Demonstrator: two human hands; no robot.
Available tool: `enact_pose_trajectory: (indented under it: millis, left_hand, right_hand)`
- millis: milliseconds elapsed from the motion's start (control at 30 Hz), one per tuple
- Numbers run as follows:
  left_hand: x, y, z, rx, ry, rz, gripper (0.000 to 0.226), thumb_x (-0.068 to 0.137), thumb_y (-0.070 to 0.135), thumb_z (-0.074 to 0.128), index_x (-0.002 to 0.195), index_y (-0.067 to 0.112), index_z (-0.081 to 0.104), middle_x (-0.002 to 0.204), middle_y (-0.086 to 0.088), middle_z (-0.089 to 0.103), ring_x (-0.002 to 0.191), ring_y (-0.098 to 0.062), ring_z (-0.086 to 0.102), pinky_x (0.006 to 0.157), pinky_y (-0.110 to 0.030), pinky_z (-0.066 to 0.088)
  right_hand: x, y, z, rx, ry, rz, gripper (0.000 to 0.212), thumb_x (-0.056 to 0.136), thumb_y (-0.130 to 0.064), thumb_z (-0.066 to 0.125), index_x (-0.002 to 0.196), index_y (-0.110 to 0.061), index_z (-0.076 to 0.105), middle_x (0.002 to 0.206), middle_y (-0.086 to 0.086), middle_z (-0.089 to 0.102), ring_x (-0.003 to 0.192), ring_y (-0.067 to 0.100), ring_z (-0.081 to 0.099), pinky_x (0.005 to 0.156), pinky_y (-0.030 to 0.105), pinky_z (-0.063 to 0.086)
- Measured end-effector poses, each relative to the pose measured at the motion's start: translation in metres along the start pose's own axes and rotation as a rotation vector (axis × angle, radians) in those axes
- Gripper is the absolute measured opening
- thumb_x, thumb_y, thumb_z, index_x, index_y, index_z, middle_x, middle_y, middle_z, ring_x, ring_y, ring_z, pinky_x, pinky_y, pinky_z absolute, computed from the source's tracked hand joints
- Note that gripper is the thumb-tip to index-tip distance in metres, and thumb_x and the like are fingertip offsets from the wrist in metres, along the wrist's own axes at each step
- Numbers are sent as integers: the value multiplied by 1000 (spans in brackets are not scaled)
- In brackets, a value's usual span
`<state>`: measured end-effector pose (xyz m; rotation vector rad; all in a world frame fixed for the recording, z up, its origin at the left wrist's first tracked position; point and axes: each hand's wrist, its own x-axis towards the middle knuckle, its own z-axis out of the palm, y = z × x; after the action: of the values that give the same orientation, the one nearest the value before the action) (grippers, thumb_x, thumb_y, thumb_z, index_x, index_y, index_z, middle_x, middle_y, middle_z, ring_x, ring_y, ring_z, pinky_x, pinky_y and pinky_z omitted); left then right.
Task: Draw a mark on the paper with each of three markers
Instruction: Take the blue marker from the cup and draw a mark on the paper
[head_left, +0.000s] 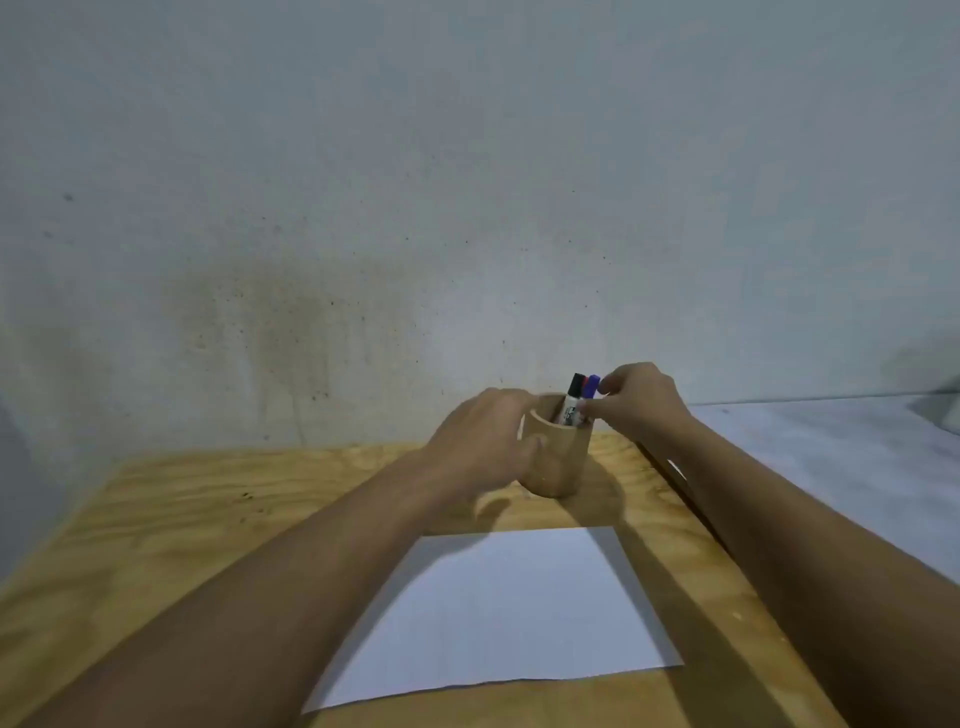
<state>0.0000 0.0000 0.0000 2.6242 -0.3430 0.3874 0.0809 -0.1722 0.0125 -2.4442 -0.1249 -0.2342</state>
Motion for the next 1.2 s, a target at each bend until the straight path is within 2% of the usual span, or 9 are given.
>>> enact_pose_trajectory:
  millis: [133,200,333,467,667,833,967,1067,1200]
  left_hand:
    - [15,7,9,-2,78,-24,27,89,28,52,109,15,63,116,-6,64,109,-26,55,92,-43,46]
    - [20,7,14,20,87,-70,32,91,32,51,113,12,64,125,-8,62,116,-26,53,96,-40,43]
    - [26,-2,22,18,95,-116,32,88,36,52,103,16,73,112,-8,70,106,-27,61,90,-40,48]
    - [27,-7,28,-68,135,-129,27,85,31,58,102,18,74,112,-5,72,102,-24,65,88,-41,51]
    - [23,-6,32,-108,157,-148,32,87,28,60,116,17,67,133,2,61,120,-19,57,102,-35,44]
    - [9,-14,21,-207,141,-160,40,85,27,64,124,20,61,135,1,59,125,-18,52,106,-38,41]
    - [-14,-26,1,-624,238,-292,35,79,20,72,114,13,68,109,-4,73,100,-14,67,94,-36,52]
    - [-35,-38,-9,-955,255,-366,34,80,9,71,113,6,66,99,-13,73,86,-21,70,85,-37,58]
    - [-60,-53,-8,-1097,191,-311,33,80,-6,64,113,-1,63,85,-12,65,68,-21,66,73,-30,60]
  right_hand:
    - [10,3,7,115,42,-5,33,75,-27,79,89,1,71,89,17,72,77,24,63,71,39,55]
    - [14,6,12,154,46,-12,30,76,-27,79,87,-1,71,84,14,70,76,23,62,65,33,51]
    - [19,6,11,155,62,-60,27,81,-28,76,90,-4,69,86,8,68,79,22,62,59,28,47]
    - [20,-4,-5,219,136,-151,26,87,-29,69,102,-9,65,95,9,71,89,25,68,79,38,54]
    - [5,-37,-35,404,218,-351,14,98,-25,51,111,-19,55,88,-4,66,81,13,70,76,30,55]
    - [-22,-45,-34,440,36,-392,26,98,-25,54,122,-21,63,88,6,63,68,13,66,63,36,59]
    - [-41,-37,-9,467,-142,-302,22,86,-22,72,102,-8,66,76,11,71,55,10,64,50,28,50]
    - [-55,-33,12,489,-284,-226,13,82,-7,74,89,-2,65,69,11,67,52,10,60,53,28,46]
    - [-73,-34,28,486,-476,-245,12,82,2,71,93,4,67,76,18,66,57,18,62,55,28,48]
